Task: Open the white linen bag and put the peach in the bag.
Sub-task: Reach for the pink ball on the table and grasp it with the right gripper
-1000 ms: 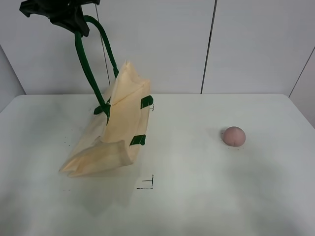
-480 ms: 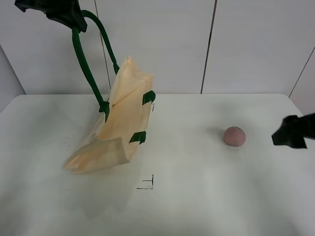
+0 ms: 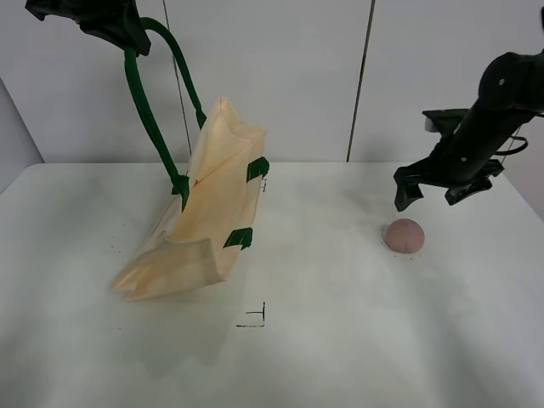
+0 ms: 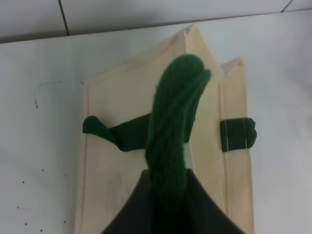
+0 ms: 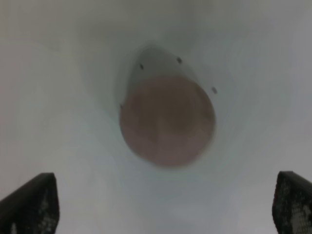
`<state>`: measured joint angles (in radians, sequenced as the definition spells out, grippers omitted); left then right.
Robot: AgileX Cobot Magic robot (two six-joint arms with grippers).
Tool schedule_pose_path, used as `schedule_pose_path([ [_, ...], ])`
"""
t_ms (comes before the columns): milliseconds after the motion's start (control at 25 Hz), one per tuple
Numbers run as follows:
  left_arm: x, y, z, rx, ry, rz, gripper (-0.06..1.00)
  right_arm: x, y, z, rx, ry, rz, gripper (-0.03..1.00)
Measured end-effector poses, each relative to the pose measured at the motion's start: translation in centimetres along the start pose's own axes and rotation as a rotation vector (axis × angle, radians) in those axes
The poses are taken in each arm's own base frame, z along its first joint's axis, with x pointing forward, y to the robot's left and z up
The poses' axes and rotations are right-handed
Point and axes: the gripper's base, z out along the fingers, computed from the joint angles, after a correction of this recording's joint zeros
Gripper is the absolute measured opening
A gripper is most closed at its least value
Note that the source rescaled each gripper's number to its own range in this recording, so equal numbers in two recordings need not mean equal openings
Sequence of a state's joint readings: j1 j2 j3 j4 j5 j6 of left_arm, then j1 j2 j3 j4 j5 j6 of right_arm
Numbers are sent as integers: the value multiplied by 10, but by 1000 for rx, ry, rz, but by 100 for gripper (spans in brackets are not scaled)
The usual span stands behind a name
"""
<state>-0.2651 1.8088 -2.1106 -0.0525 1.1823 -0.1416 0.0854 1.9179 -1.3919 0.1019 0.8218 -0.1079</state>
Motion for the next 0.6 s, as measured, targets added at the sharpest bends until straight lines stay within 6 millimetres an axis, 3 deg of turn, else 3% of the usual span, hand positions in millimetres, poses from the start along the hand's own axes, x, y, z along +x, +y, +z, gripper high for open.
schedule_pose_path([
  [320,0,0,0,0,0,4,0,5,-4,67,1,89,9,100],
  [520,0,0,0,0,0,4,0,6,-6,87,6,80,30,99],
  [600,0,0,0,0,0,4,0,5,-6,88,8,70,30,88],
])
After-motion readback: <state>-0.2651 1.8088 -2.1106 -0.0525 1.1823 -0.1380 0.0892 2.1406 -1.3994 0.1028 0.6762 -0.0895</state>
